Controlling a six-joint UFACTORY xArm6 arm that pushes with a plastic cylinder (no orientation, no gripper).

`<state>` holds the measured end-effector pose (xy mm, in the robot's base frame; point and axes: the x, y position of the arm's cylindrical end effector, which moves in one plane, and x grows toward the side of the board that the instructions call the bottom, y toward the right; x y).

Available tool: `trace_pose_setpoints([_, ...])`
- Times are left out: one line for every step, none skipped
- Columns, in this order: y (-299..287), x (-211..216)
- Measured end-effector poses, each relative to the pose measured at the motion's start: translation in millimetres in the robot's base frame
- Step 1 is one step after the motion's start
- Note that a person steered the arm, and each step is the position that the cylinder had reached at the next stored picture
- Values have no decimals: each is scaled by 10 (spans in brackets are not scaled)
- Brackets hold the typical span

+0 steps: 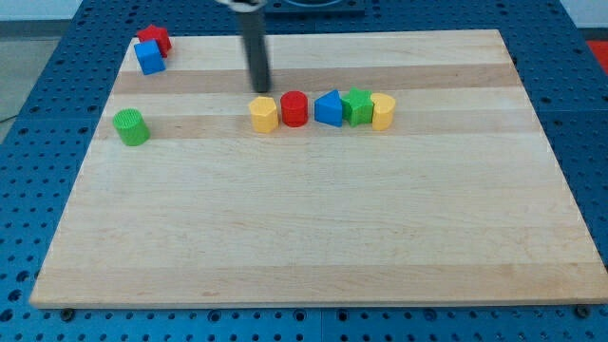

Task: Push the blue triangle along with red circle a bit up

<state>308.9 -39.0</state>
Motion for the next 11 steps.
trace_pose_setpoints([1044, 0])
trace_pose_setpoints([1961, 80])
trace_pose_setpoints([2340, 477])
trace_pose_setpoints([1941, 707])
trace_pose_setpoints([1266, 707])
trace_pose_setpoints([769, 732])
trace_pose_setpoints([513, 931])
trace_pose_setpoints([238, 787])
trace_pose_setpoints([208, 407])
trace_pose_setpoints([186, 217])
trace_pose_setpoints([184, 434])
